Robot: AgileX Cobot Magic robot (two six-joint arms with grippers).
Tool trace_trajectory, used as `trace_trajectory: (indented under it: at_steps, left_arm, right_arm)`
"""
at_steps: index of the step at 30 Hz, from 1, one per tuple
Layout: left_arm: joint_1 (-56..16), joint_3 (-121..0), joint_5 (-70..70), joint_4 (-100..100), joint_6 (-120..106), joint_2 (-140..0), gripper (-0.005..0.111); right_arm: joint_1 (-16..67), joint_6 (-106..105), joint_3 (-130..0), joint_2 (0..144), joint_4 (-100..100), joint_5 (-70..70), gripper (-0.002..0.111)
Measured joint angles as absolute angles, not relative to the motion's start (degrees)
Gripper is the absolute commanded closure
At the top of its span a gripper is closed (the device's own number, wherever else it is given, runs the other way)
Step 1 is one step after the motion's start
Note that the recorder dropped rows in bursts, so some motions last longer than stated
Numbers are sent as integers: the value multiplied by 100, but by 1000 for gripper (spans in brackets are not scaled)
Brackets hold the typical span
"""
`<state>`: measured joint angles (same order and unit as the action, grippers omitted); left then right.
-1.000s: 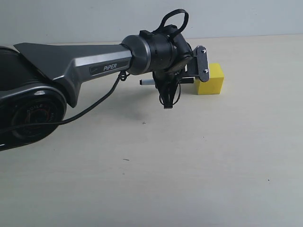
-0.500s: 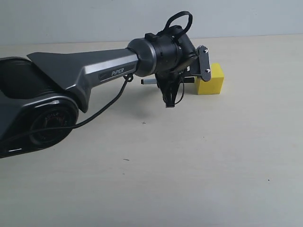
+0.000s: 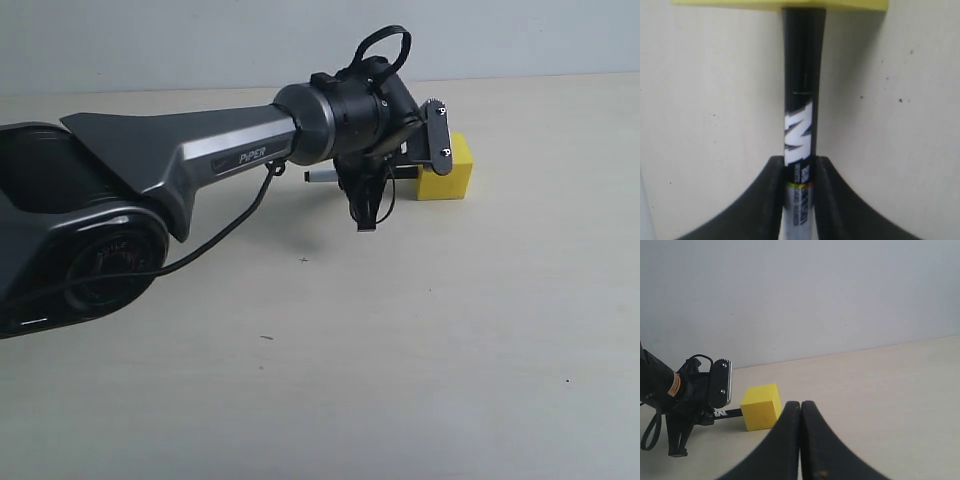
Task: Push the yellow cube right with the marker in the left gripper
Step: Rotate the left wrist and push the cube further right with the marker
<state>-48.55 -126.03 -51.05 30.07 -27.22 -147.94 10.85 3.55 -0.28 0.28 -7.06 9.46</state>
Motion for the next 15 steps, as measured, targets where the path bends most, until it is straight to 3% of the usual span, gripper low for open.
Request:
trace_trajectory:
  at_steps: [15]
  left_arm:
    - [-4925,-12612,-5365,2938,-1925,-14783,107]
  right_arm:
    - [1085,355,-28,28,-706,946,108]
